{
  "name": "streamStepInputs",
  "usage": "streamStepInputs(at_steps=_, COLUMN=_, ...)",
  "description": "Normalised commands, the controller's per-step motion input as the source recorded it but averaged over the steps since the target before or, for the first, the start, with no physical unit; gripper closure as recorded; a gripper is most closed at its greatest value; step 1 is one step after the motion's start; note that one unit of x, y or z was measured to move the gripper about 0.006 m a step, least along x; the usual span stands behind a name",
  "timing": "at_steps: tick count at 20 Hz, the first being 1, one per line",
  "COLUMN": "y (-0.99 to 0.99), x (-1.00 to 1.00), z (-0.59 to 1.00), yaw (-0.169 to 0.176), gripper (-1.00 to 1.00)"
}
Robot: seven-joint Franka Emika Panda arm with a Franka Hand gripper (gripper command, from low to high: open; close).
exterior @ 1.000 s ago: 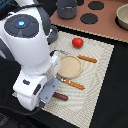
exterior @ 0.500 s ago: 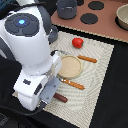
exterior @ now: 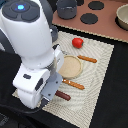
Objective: Interact with the objects in diverse but meaningful ways.
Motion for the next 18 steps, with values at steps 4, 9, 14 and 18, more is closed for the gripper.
streamStepInputs(at_steps=4, y=0.39, x=-0.26, z=0.54, yaw=0.004, gripper=1.0)
streamStepInputs(at_steps=9, y=0.52, x=-0.43, z=0.4, yaw=0.02, gripper=1.0)
streamStepInputs(at_steps=14, y=0.61, x=-0.53, z=0.34, yaw=0.027, gripper=1.0)
streamStepInputs(at_steps=18, y=0.7, x=-0.62, z=0.28, yaw=0.031, gripper=1.0)
